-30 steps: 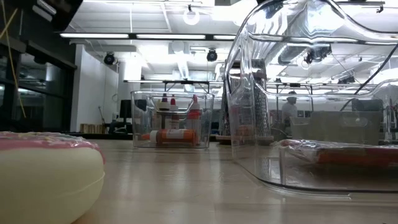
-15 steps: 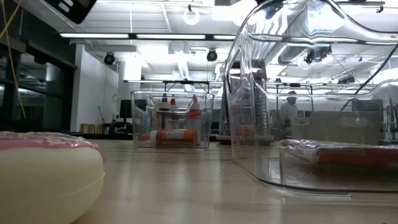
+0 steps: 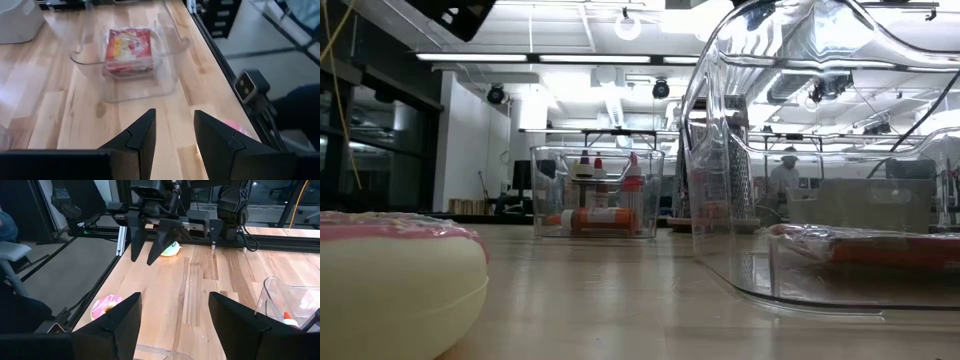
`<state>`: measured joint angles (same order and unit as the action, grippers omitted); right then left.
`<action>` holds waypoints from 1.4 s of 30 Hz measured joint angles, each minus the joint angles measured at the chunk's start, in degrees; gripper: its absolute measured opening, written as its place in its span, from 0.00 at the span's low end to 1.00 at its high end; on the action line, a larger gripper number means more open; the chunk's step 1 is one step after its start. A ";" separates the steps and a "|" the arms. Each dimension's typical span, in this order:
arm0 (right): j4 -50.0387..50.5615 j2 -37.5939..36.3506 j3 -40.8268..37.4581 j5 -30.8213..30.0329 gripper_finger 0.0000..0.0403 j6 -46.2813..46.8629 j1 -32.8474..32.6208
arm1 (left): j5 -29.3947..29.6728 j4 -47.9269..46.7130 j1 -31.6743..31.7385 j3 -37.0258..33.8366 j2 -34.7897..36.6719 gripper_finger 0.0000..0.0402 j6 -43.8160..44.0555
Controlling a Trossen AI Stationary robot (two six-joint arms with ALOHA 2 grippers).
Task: Pick & Place Food Item
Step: Put the pink donut into the gray bin
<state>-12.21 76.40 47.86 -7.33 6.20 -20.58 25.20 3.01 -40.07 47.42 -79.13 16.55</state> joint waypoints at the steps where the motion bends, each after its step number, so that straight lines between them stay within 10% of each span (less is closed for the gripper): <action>1: 0.00 0.00 0.00 0.00 0.54 0.00 0.00 | -0.06 -0.60 -0.30 0.00 0.00 0.32 -0.24; 18: -0.02 0.00 0.00 0.00 0.54 0.00 0.00 | -8.35 -21.13 -1.38 14.45 -11.62 0.32 -3.40; 42: 0.08 0.00 0.00 0.00 0.54 0.00 0.00 | -15.03 -26.70 -3.65 26.64 -25.65 0.32 -10.35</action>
<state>-12.13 76.40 47.86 -7.33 6.20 -20.58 10.18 -23.68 -43.72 74.06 -104.78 6.20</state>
